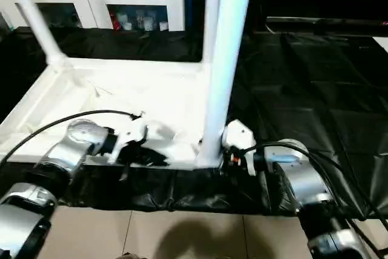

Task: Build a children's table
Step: Rotate leg to tighten

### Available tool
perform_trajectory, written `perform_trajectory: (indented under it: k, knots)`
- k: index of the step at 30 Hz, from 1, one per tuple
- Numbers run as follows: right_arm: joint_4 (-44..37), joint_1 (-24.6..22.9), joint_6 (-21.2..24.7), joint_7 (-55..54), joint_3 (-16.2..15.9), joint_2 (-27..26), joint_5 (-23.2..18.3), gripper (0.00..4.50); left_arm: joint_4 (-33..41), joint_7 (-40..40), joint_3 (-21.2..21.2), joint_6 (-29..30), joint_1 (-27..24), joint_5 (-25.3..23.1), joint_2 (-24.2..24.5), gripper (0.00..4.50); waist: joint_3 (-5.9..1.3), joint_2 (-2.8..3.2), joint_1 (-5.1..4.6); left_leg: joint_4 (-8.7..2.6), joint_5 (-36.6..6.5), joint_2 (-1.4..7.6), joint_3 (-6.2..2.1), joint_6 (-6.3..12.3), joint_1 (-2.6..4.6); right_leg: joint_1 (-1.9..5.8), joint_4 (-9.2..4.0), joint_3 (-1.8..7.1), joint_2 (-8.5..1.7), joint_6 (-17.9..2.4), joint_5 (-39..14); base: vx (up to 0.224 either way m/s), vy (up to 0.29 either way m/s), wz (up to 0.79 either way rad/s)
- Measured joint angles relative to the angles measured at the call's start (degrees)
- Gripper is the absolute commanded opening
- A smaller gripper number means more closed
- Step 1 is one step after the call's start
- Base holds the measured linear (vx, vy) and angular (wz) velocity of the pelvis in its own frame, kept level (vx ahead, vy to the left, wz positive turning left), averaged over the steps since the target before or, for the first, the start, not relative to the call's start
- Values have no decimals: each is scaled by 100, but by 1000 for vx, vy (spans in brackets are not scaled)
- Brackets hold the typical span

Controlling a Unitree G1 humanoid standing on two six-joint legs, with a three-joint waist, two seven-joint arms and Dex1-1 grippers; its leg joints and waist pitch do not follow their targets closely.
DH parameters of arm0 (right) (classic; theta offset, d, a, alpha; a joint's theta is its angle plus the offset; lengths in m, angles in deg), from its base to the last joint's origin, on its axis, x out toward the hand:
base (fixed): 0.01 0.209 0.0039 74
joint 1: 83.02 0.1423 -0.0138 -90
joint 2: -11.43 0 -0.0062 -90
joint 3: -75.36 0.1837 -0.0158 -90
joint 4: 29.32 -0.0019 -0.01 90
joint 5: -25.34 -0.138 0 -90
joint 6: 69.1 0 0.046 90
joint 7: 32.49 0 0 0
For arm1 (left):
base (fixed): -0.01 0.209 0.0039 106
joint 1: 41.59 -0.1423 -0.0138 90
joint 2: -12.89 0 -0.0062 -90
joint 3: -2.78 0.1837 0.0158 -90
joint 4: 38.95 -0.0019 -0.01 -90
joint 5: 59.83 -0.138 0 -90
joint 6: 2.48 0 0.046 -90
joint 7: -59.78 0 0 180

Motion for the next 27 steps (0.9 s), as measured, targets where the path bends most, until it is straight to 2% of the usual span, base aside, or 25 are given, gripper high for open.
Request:
perform_trajectory:
  k: [2,3,10,17,20,23,25,27]
  knots:
    - [116,87,-3,93,-22,-14,1,339,-14,55,2,1,15,13,20,0,3,-6,-3,1,0,0,1,0,0,0,0,1,0,-1,1,0,0,0]
    - [152,119,-5,114,-26,-13,1,318,-16,79,3,1,23,17,25,0,3,-7,3,1,1,0,1,1,-1,0,0,1,0,-1,1,0,0,0]
    - [161,128,-9,228,-47,-40,-11,270,-111,225,4,3,80,30,56,0,4,-9,38,1,8,3,2,14,-2,-3,3,-1,1,-1,1,0,0,0]
    - [179,51,29,49,46,-217,-31,266,-119,115,8,64,93,3,49,0,5,-15,53,2,7,6,3,10,0,-2,5,-1,2,-1,1,0,0,0]
    - [367,39,158,-914,332,-571,46,265,-168,-543,-12,133,185,-157,-57,0,7,-31,5,5,5,6,3,-8,9,0,10,0,2,-15,10,0,0,0]
    - [393,13,362,-2181,641,-976,257,265,-72,-1276,-93,507,188,-234,-292,0,0,-49,-65,5,9,4,2,-18,19,7,8,1,1,-19,14,0,0,0]
    - [377,7,520,-2854,791,-1192,353,265,53,-1608,-128,775,164,-284,-467,0,-8,-68,-85,2,9,4,2,-18,22,11,3,1,2,-19,14,0,0,0]
    - [321,6,764,-3808,1023,-1631,541,265,188,-2071,-173,1050,131,-399,-672,0,-16,-77,-96,0,9,4,1,-18,26,13,4,1,2,-18,13,0,0,0]
